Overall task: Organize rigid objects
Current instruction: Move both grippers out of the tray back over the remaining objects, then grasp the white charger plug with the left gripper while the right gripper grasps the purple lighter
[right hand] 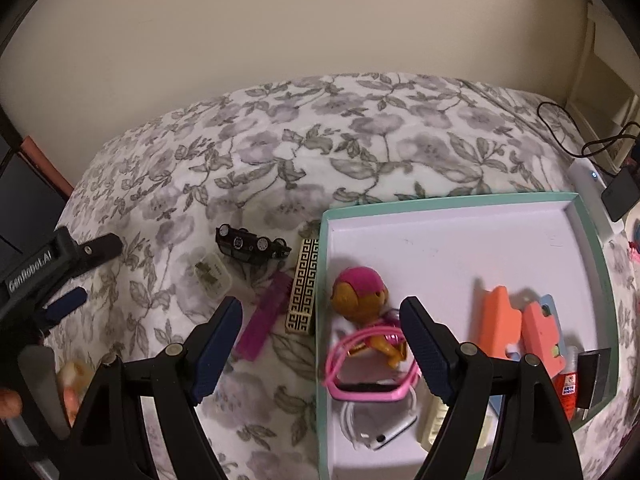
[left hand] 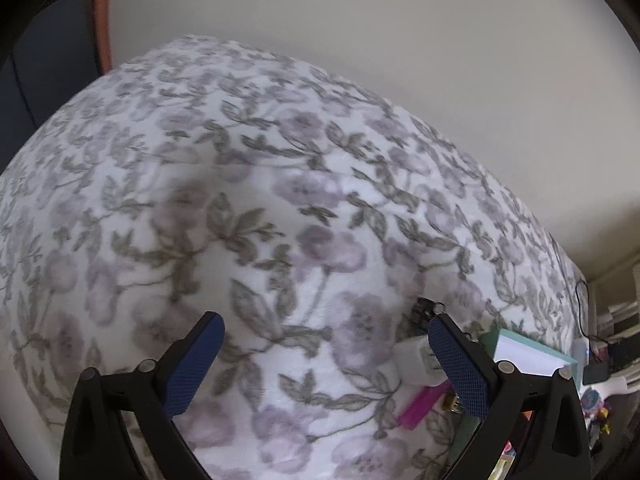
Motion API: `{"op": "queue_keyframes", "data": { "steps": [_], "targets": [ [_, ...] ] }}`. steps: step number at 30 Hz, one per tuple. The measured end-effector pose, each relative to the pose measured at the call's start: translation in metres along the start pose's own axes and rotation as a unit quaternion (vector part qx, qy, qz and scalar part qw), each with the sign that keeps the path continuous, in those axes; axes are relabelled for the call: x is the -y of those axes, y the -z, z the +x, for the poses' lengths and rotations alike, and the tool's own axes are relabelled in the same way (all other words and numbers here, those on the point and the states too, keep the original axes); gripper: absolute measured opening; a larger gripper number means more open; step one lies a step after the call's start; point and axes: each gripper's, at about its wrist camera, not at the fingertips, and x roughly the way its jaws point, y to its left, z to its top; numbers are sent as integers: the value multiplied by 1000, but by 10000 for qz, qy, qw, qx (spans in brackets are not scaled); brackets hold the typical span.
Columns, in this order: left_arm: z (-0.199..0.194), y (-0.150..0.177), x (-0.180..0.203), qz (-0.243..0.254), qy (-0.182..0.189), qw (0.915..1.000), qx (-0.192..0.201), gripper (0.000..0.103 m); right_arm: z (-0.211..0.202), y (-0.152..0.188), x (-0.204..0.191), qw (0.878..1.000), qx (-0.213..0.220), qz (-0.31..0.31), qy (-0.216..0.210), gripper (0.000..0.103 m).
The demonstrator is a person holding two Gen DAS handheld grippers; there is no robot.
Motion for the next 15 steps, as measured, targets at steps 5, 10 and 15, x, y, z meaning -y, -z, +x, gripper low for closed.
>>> {"op": "queue_keyframes", "data": {
  "steps": [5, 10, 15],
  "targets": [
    [25, 3, 22, 249, 81, 9987, -448, 103, 15, -11, -5, 9994, -234, -50, 269, 82],
    [46, 4, 41, 442, 165, 9964, -705, 103, 21, -21, -1, 9987, -285, -81, 410, 82],
    [62, 3, 51, 526, 100, 9952, -825, 103, 28, -37, 11, 9984, -300, 80, 474, 82]
  ]
}}
